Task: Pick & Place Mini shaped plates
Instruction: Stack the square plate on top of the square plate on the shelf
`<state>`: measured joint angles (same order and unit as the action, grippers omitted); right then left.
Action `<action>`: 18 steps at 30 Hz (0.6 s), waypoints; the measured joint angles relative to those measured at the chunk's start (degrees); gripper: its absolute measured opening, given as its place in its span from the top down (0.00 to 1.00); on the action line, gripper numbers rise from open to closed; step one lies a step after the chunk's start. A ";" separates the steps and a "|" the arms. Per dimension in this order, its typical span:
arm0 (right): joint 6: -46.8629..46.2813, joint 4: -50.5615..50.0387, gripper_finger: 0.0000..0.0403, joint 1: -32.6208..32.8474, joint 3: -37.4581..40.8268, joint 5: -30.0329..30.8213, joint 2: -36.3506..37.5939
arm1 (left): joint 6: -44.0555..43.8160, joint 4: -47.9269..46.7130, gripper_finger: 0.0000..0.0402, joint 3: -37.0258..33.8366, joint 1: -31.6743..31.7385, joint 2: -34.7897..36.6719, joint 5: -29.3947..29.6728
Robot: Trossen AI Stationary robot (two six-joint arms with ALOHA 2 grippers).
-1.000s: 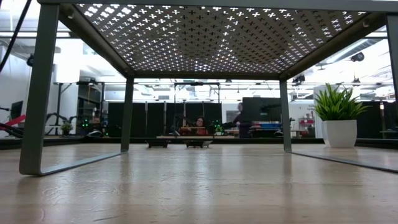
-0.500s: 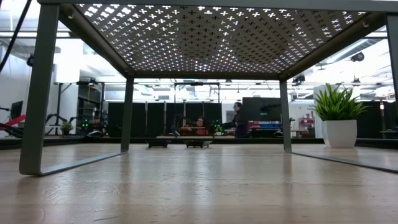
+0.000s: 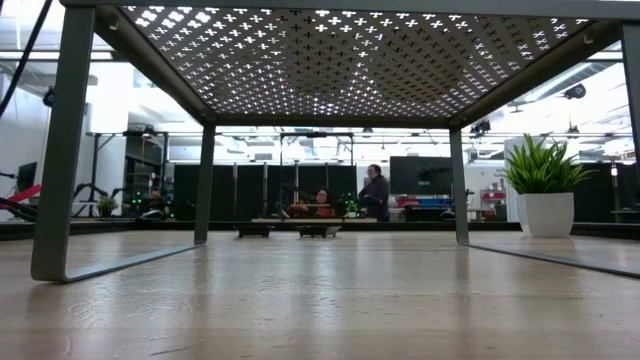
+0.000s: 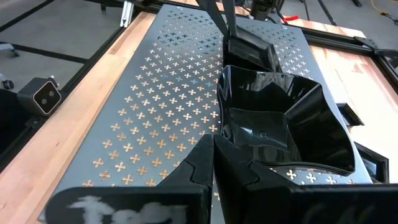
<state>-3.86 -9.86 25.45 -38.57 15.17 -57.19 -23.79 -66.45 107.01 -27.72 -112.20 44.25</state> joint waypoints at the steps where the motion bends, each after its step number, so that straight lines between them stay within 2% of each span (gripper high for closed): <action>1: 0.00 0.07 0.98 0.00 0.00 -0.01 0.00 | -0.25 0.02 0.94 -0.42 0.07 0.00 0.03; 18: 0.59 0.28 0.98 0.01 0.00 0.01 -0.02 | 0.22 -0.53 0.77 1.09 -0.22 0.04 1.64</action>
<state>-3.27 -9.58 25.47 -38.57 15.18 -57.21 -23.58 -66.98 108.09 -27.94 -112.16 45.89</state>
